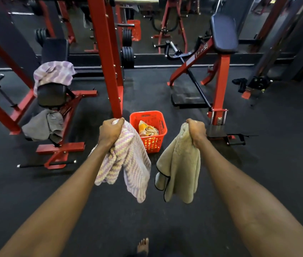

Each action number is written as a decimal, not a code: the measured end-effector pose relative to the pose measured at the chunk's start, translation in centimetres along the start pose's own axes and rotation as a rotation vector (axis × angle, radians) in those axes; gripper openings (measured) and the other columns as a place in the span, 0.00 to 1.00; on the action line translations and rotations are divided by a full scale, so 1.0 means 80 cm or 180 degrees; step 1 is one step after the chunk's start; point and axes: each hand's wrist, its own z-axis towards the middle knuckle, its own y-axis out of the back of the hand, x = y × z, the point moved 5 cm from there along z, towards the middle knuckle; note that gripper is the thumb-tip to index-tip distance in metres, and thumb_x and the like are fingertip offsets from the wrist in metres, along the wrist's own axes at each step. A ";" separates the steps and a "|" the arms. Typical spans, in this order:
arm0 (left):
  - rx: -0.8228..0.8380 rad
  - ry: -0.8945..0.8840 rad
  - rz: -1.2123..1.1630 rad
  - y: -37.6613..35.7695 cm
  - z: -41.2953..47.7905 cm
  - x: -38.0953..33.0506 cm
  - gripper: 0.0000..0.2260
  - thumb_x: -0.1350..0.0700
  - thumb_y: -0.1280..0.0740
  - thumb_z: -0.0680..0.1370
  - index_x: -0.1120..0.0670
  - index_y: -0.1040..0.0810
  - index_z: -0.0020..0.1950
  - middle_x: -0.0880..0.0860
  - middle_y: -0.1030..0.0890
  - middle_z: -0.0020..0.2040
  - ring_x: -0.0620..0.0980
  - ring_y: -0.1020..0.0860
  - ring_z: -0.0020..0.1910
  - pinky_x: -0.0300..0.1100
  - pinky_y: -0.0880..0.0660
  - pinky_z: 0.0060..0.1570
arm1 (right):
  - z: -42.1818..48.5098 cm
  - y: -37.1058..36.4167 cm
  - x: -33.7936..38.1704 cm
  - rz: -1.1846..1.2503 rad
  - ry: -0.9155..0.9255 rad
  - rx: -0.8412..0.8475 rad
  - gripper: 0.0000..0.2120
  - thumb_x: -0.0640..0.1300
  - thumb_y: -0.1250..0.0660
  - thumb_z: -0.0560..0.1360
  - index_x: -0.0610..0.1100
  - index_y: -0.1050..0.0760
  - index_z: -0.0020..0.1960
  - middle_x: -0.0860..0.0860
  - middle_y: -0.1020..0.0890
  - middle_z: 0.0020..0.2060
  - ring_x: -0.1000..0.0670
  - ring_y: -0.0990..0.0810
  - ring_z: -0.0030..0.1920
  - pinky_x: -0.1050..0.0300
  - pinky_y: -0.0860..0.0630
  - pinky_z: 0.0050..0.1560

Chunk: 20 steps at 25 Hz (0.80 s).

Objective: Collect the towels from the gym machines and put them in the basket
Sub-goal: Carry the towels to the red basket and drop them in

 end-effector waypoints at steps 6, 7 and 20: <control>-0.0009 0.0155 0.0075 -0.062 0.169 -0.016 0.16 0.43 0.35 0.76 0.53 0.16 0.50 0.54 0.16 0.48 0.51 0.22 0.48 0.41 0.31 0.47 | 0.179 -0.103 0.046 0.0329 -0.0360 0.0068 0.11 0.52 0.32 0.67 0.46 0.18 0.39 0.48 0.14 0.42 0.45 0.17 0.48 0.49 0.22 0.56; -0.0033 0.0181 0.0083 -0.073 0.197 -0.014 0.16 0.43 0.35 0.75 0.53 0.16 0.48 0.54 0.16 0.47 0.53 0.21 0.48 0.41 0.31 0.47 | 0.209 -0.124 0.055 0.0392 -0.0400 0.0094 0.09 0.51 0.32 0.68 0.46 0.18 0.39 0.48 0.15 0.42 0.45 0.17 0.48 0.50 0.21 0.55; -0.0205 0.0525 0.0206 -0.127 0.512 -0.024 0.17 0.42 0.35 0.72 0.55 0.18 0.43 0.53 0.16 0.42 0.54 0.19 0.47 0.46 0.26 0.48 | 0.494 -0.372 0.226 0.0366 -0.0178 0.0358 0.09 0.48 0.33 0.70 0.45 0.21 0.34 0.49 0.17 0.37 0.45 0.17 0.46 0.51 0.23 0.50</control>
